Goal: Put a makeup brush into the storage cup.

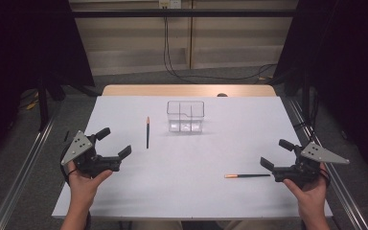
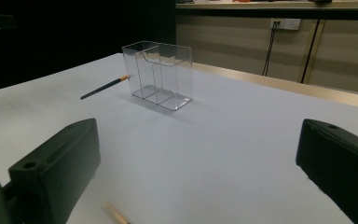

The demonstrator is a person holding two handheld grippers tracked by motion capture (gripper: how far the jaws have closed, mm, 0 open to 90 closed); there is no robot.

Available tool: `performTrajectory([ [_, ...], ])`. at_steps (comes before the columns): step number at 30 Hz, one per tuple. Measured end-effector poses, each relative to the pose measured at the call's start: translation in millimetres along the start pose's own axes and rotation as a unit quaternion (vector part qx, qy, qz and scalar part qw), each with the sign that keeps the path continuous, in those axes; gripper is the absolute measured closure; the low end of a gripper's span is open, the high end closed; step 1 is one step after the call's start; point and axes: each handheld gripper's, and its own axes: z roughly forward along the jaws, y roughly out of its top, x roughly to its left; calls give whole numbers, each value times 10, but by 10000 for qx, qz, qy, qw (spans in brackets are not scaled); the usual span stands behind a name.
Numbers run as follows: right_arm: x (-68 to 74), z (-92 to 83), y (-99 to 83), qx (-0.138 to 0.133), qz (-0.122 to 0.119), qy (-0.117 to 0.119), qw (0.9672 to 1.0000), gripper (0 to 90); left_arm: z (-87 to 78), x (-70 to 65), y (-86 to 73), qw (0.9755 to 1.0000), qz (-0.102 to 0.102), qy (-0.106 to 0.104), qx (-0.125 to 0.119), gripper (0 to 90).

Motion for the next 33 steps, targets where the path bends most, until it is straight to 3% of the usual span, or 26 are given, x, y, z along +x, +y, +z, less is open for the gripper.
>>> performTrajectory([
  [15,11,-9,2,-7,-23,10,10000,0,107,-7,0,10000,5,-4,56,8],
  [20,-1,-8,-6,15,-17,1,10000,0,220,35,-18,9999,-126,-16,79,9],
  [24,-4,-24,-8,6,-7,-12,10000,0,305,56,-27,9998,-87,13,160,9],
  [33,-3,-35,-12,6,-18,-31,10000,0,529,118,20,9998,-137,120,93,10],
])
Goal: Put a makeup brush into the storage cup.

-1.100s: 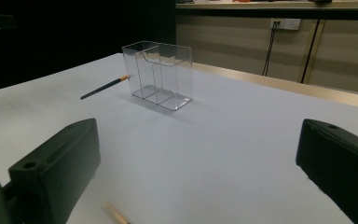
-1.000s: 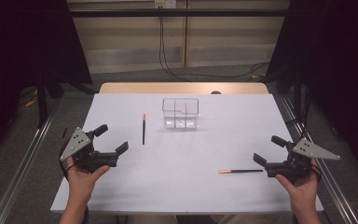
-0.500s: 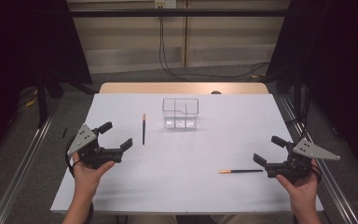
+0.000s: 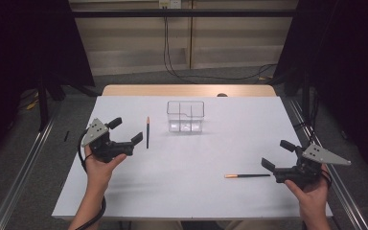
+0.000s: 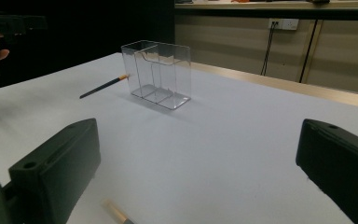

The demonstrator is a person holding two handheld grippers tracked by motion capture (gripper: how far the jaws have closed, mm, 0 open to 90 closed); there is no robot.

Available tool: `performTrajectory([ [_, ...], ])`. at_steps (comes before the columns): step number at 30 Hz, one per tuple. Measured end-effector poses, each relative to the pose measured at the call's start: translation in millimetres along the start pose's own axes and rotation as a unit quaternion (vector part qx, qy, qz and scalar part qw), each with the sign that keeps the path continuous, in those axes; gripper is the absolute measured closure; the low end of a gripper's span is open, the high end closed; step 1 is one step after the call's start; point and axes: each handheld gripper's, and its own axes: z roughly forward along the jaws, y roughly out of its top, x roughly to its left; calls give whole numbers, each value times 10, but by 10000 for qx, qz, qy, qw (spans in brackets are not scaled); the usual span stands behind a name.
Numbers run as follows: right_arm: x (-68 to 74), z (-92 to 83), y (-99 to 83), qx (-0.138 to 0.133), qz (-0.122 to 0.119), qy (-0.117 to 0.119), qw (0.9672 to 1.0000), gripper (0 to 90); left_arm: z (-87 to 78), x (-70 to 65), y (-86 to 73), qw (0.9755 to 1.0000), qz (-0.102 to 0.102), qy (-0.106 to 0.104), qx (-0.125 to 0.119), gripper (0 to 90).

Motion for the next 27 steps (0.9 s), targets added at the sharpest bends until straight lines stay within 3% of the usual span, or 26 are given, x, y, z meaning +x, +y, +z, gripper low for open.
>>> performTrajectory([
  [11,8,15,-4,31,-32,65,10000,0,248,71,-43,9997,-152,182,86,14],
  [27,6,9,-11,31,-28,82,10000,0,605,218,-111,9970,-183,572,491,18],
])
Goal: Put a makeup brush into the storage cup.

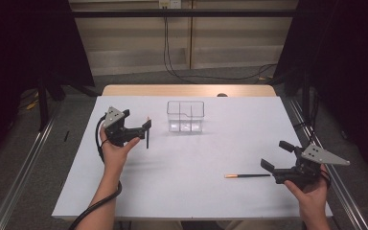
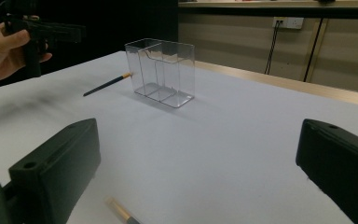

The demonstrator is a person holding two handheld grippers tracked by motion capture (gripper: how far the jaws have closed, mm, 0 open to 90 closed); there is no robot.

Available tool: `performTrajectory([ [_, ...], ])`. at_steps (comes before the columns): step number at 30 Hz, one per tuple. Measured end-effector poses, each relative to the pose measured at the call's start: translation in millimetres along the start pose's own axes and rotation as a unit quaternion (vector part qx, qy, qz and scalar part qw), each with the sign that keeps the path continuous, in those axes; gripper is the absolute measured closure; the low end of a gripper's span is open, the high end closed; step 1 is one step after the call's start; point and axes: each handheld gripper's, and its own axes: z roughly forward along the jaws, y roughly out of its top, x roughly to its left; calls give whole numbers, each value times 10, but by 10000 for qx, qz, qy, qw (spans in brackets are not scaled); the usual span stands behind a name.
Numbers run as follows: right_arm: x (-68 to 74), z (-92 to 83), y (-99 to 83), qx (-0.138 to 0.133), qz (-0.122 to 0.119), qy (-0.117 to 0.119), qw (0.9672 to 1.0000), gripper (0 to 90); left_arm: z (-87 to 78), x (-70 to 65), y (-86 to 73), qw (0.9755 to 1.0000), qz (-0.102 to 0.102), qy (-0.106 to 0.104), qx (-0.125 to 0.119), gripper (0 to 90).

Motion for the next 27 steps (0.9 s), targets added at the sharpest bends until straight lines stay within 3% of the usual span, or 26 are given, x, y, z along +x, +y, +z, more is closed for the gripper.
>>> performTrajectory([
  [19,-6,-12,-8,-24,38,2,10000,0,267,54,-92,9990,-186,379,172,22],
  [27,-15,-21,-10,-25,47,-21,10000,0,334,55,-58,9983,-157,384,409,21],
])
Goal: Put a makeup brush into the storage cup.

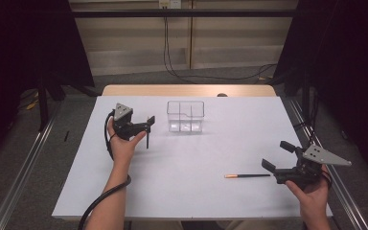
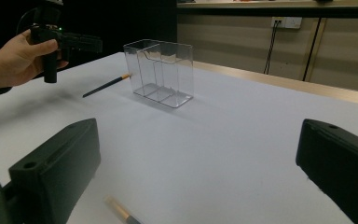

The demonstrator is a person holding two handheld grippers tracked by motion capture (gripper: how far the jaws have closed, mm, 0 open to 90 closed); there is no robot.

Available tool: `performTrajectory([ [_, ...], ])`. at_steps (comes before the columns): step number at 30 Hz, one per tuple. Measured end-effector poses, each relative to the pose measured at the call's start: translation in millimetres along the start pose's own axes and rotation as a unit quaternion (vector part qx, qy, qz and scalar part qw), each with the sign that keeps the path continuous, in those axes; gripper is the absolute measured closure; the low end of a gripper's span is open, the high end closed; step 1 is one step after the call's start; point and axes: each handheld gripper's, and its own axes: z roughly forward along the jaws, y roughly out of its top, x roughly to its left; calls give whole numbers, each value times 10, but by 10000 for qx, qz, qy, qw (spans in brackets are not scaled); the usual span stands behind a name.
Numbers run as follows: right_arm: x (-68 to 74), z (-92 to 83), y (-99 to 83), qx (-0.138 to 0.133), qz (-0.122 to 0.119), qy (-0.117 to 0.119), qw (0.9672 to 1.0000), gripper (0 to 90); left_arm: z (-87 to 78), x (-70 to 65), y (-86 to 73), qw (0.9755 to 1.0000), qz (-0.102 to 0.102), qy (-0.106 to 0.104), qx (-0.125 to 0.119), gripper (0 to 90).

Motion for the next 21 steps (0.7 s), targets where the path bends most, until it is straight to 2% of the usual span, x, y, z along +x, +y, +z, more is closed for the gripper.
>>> performTrajectory([
  [8,2,2,1,-2,1,9,10000,0,24,12,72,9988,35,-14,488,21],
  [10,5,2,3,2,-1,16,10000,0,32,10,90,9977,99,32,674,21],
  [15,10,6,5,15,-2,16,10000,0,55,20,124,9952,42,90,972,21],
  [18,12,11,5,7,6,27,10000,0,80,31,151,9926,11,90,1209,20],
  [19,12,11,5,7,6,27,10000,0,80,31,151,9926,11,90,1209,20],
  [21,12,12,3,17,14,18,10000,0,96,35,162,9911,-55,81,1331,20],
])
